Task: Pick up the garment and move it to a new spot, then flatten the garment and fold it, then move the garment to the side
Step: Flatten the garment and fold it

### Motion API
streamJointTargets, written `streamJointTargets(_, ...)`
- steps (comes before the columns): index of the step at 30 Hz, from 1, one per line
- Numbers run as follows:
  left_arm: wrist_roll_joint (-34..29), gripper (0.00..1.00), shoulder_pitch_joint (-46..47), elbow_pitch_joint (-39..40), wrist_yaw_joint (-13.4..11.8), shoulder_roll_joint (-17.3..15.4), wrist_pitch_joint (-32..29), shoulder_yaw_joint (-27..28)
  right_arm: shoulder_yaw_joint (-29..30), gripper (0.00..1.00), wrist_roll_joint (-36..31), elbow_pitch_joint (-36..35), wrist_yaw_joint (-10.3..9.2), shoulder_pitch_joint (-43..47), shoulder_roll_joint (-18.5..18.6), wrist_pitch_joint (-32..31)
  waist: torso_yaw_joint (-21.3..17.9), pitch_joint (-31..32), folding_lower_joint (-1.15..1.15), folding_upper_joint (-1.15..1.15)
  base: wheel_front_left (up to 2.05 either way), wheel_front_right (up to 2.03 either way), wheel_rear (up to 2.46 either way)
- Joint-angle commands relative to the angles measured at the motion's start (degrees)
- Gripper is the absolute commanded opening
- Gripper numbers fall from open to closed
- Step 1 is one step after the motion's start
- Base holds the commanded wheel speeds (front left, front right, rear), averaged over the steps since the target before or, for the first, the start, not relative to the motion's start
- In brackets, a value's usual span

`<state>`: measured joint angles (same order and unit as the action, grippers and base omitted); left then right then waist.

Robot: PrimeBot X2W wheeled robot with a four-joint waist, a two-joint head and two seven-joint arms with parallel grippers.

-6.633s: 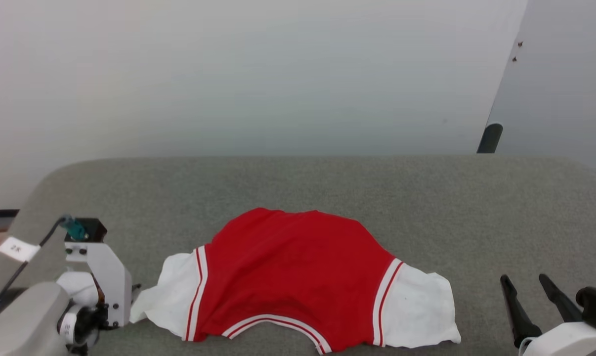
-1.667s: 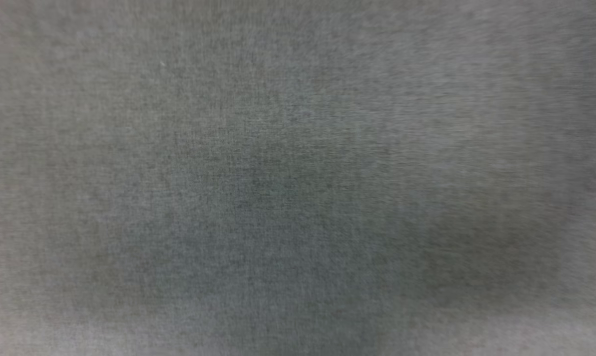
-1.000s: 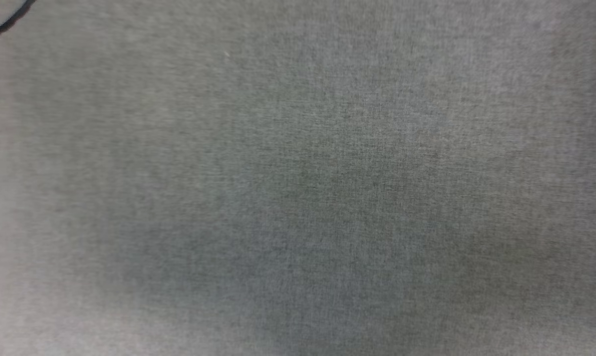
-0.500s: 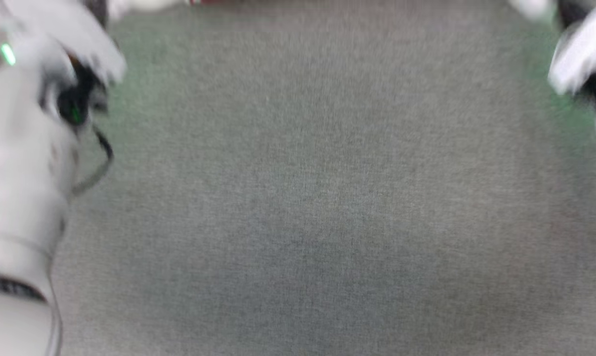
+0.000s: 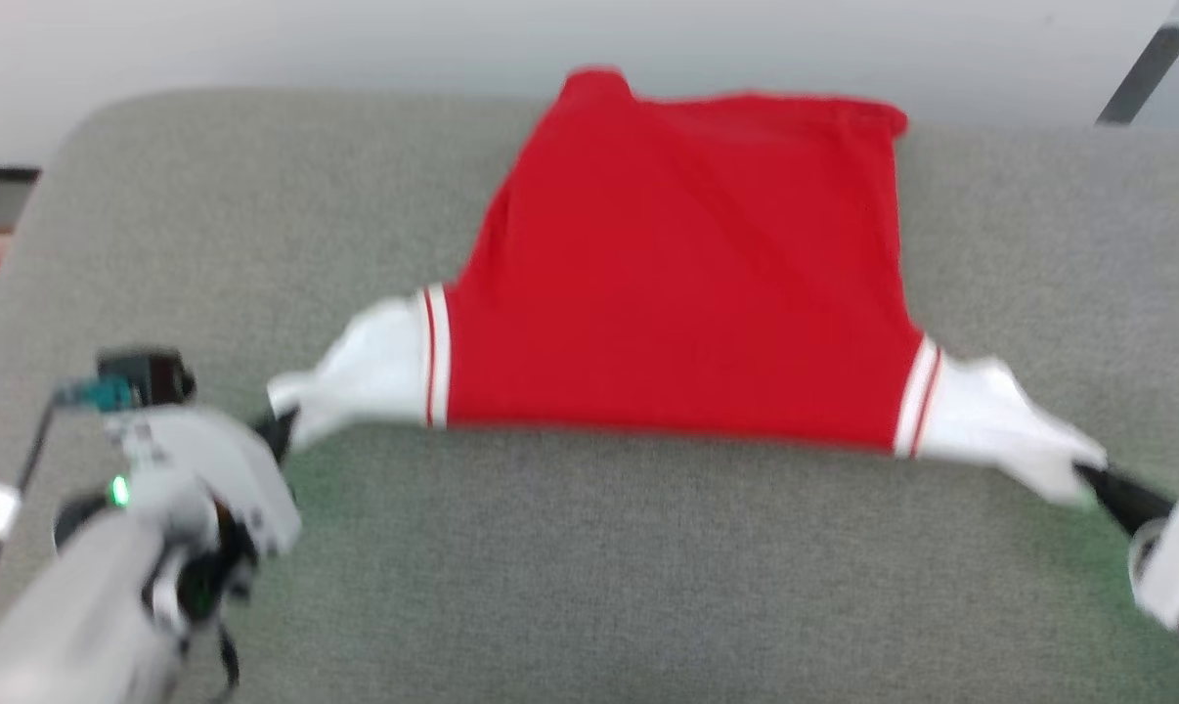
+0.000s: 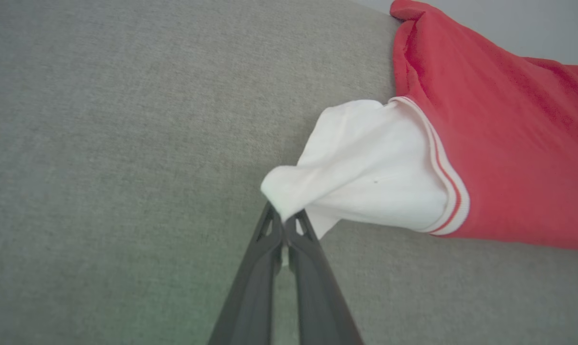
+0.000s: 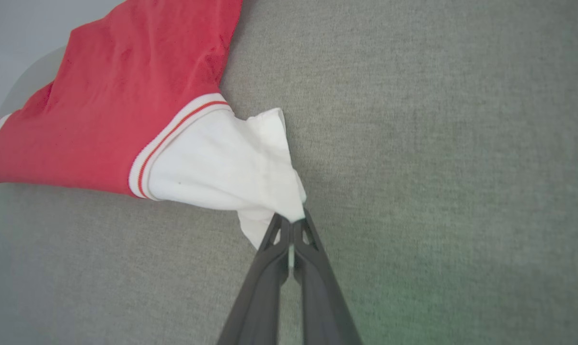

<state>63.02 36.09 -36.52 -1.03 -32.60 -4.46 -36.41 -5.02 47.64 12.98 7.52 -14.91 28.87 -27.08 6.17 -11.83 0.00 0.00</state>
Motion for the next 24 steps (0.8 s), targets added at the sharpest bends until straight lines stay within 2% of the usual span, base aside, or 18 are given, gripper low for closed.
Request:
streamJointTargets(1,0.5,0.0,-2.6,2.0,-1.3,-1.1,-0.7,0.0,0.9,0.0,0.4,-1.0,-0.05,2.0,0.3,-1.0,-0.5,4.2,0.0,0.0,0.0,0.0,0.0)
streamJointTargets(3,1.6,0.0,-9.5,11.5,-6.3,-4.2,-2.9,0.2,2.6,0.0,1.0,-5.2,-0.05,7.4,0.5,-5.0,-0.6,4.8,0.0,0.0,0.0,0.0,0.0)
streamJointTargets(9,7.0,0.0,-29.8,40.6,-23.8,-12.6,-5.9,2.8,8.9,0.0,1.8,-16.4,-0.05,21.3,-0.1,-15.6,-0.7,5.0,0.0,0.0,0.0,0.0,0.0)
streamJointTargets(13,9.1,0.0,-39.8,54.1,-32.3,-16.2,-5.7,4.4,12.9,0.0,1.5,-21.9,-0.04,28.8,-1.2,-21.4,-0.3,4.5,0.0,0.0,0.0,0.0,0.0)
streamJointTargets(15,10.1,0.0,-43.3,58.5,-35.3,-17.3,-5.2,5.2,14.8,0.0,1.6,-24.2,-0.04,31.7,-2.2,-24.0,-0.1,4.3,0.0,0.0,0.0,0.0,0.0)
streamJointTargets(17,10.9,0.0,-46.0,61.7,-37.3,-18.1,-5.0,5.9,16.3,0.0,1.4,-26.3,-0.04,33.8,-3.1,-26.4,0.0,3.9,0.0,0.0,0.0,0.0,0.0)
streamJointTargets(20,11.8,0.0,-48.6,64.6,-38.8,-18.8,-4.5,6.9,18.3,0.0,1.0,-29.0,-0.04,35.9,-4.6,-29.1,0.2,3.2,0.0,0.0,0.0,0.0,0.0)
streamJointTargets(24,11.7,0.0,-49.9,66.5,-39.4,-19.6,-3.6,8.0,20.1,0.0,-0.2,-31.4,-0.04,36.0,-6.4,-31.1,0.0,2.4,0.0,0.0,0.0,0.0,0.0)
